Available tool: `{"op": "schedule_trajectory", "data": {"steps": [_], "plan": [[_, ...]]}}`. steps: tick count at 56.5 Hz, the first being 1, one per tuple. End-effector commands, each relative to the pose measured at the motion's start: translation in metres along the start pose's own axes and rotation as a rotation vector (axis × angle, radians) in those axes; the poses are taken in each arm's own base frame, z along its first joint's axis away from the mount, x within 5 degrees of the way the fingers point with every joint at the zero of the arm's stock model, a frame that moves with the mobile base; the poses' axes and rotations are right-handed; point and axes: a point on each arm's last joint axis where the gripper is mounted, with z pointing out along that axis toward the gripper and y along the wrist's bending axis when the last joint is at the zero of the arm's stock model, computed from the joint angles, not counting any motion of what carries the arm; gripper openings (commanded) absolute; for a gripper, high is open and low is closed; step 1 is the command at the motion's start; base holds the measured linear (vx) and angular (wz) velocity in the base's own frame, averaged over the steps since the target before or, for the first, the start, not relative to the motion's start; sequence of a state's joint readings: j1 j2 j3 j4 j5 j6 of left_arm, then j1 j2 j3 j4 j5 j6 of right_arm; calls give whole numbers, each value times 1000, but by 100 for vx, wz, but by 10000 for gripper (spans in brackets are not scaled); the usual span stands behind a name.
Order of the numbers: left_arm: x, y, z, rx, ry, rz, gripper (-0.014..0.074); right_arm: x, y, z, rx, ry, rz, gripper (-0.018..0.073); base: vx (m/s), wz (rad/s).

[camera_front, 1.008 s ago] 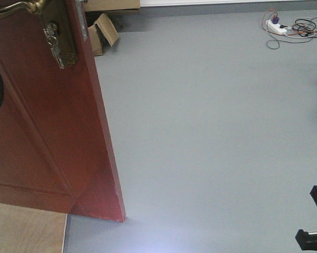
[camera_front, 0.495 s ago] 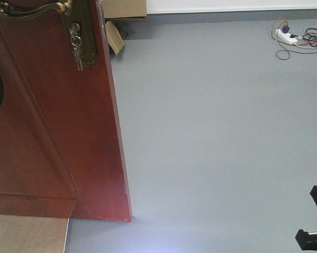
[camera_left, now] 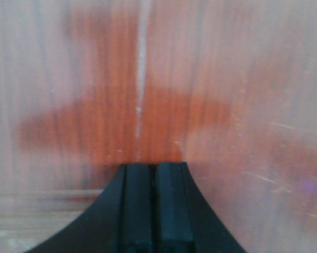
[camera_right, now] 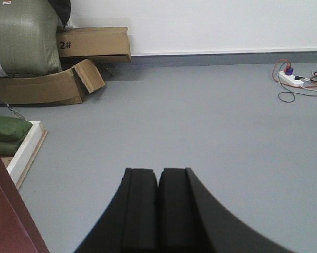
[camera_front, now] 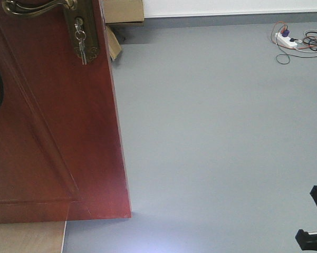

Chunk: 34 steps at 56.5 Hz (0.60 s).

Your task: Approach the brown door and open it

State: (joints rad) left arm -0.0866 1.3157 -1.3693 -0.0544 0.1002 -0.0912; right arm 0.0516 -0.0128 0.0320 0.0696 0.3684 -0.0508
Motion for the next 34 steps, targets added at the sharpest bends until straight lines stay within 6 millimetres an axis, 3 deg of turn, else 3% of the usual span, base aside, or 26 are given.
{"op": "schedule_trajectory", "data": {"steps": [1, 34], "plan": [[-24, -4, -11, 18, -134, -12, 67, -6, 0, 0, 3, -79, -10, 0, 11, -4], [-24, -4, -11, 18, -131, -12, 67, -6, 0, 0, 3, -79, -10, 0, 4, 0]]}}
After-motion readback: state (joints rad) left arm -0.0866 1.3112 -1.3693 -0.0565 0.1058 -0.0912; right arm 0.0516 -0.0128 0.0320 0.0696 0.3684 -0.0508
